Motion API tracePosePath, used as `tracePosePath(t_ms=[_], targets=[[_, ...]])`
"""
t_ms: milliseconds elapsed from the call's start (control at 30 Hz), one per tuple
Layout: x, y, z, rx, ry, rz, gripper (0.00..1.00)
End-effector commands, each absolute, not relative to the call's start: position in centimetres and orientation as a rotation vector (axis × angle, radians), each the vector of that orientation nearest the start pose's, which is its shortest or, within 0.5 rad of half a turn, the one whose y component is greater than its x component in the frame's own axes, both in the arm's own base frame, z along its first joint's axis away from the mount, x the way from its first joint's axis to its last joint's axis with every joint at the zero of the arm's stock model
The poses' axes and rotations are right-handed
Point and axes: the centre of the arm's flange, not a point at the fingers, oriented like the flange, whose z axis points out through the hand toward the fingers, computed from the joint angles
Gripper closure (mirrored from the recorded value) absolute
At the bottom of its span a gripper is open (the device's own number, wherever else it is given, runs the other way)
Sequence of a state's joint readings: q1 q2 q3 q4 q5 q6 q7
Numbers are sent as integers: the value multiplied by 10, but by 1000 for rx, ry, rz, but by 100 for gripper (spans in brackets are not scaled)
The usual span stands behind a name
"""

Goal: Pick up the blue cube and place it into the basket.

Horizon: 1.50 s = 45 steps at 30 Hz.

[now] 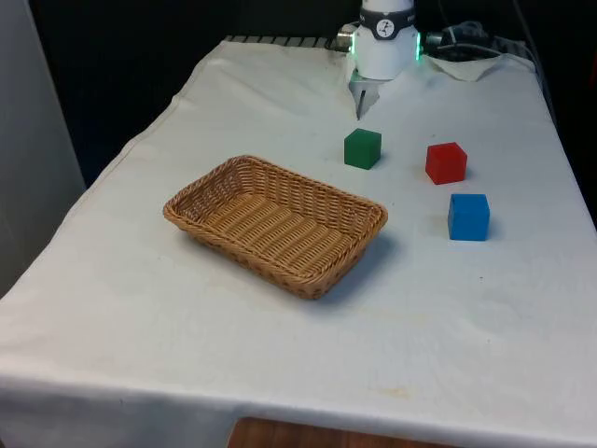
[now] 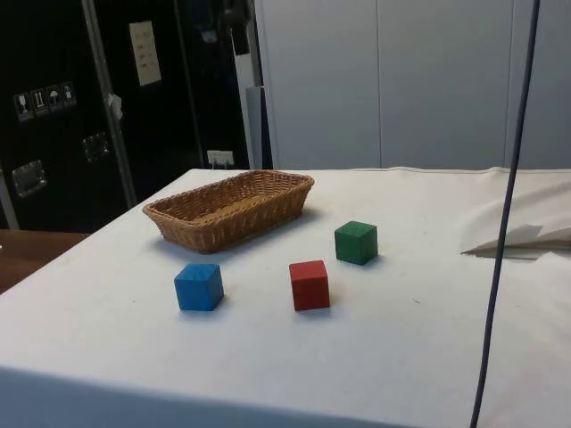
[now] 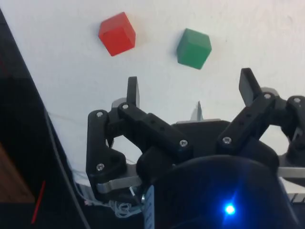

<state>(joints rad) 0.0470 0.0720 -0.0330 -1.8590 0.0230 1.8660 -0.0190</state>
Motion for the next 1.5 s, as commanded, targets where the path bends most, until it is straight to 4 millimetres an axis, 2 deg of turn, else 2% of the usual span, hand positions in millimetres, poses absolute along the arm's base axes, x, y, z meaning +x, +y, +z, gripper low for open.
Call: tracePosePath(t_ms=[0, 33, 300, 333, 667, 700, 867, 967, 1000, 1133, 1467], targets=[[576, 16, 469, -3135, -37, 83, 0], [575, 13, 469, -3123, -40, 98, 0], [582, 41, 452, -3168, -43, 61, 0], [582, 39, 453, -3158, -48, 76, 0], [588, 76, 430, -3209, -54, 40, 0], [587, 71, 433, -3199, -57, 55, 0], [589, 93, 416, -3224, -58, 30, 0], [589, 99, 406, -3227, -59, 27, 0], [589, 97, 409, -3221, -60, 42, 0], [590, 109, 391, -3229, -64, 15, 0], [592, 126, 365, -3241, -81, -11, 0]])
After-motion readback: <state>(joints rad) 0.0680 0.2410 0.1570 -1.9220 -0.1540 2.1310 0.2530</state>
